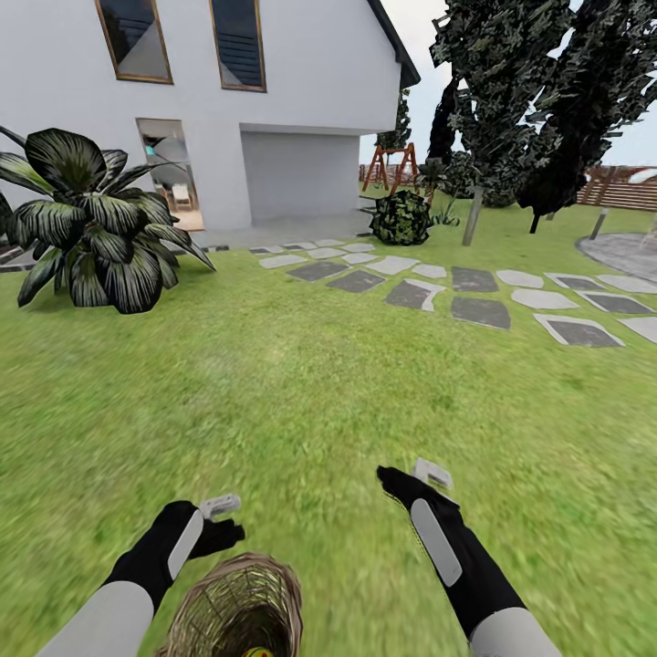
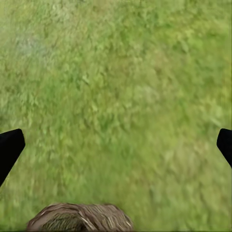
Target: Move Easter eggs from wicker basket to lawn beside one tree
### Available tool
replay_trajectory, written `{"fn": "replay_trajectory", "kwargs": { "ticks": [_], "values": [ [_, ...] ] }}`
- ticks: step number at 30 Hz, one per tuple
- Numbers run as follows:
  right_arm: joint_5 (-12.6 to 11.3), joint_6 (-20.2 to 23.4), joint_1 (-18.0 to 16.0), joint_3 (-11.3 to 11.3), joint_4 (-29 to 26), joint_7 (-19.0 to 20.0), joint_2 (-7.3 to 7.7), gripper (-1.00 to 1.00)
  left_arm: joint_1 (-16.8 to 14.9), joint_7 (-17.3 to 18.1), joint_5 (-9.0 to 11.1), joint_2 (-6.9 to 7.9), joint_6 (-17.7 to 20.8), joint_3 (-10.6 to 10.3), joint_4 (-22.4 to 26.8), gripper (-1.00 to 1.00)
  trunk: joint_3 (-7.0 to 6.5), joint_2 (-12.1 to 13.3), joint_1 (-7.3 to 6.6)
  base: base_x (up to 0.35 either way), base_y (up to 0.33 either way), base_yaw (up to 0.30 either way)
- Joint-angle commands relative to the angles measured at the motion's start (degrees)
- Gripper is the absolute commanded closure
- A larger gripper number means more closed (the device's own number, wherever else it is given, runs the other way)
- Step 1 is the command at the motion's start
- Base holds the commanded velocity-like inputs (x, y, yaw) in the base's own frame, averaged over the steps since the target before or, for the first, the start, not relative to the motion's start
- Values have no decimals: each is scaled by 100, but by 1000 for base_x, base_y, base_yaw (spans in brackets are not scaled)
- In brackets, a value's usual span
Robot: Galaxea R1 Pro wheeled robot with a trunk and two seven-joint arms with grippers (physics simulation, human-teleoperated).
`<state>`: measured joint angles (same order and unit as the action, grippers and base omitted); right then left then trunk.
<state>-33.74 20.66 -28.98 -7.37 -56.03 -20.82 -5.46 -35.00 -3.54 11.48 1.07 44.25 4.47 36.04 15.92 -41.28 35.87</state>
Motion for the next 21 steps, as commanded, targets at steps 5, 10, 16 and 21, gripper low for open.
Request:
{"fn": "replay_trajectory", "kwargs": {
  "ticks": [5,10,16,21],
  "values": [
    [-53,746,88,-3,-1187,-46,4,-100,-6,-51,56,15,109,4,8,-100,99,-209,112,0,0,0],
    [-53,1270,481,-9,-2341,-45,-5,-100,-7,-65,56,27,140,2,8,-100,189,-410,222,0,0,0],
    [-83,1557,756,-10,-2966,-37,-8,-100,-7,-76,56,33,134,1,8,-100,297,-650,354,0,0,0],
    [-132,1579,778,-10,-3009,-37,-16,-100,-6,-77,52,32,96,-5,2,-100,386,-851,463,0,0,0]
  ]
}}
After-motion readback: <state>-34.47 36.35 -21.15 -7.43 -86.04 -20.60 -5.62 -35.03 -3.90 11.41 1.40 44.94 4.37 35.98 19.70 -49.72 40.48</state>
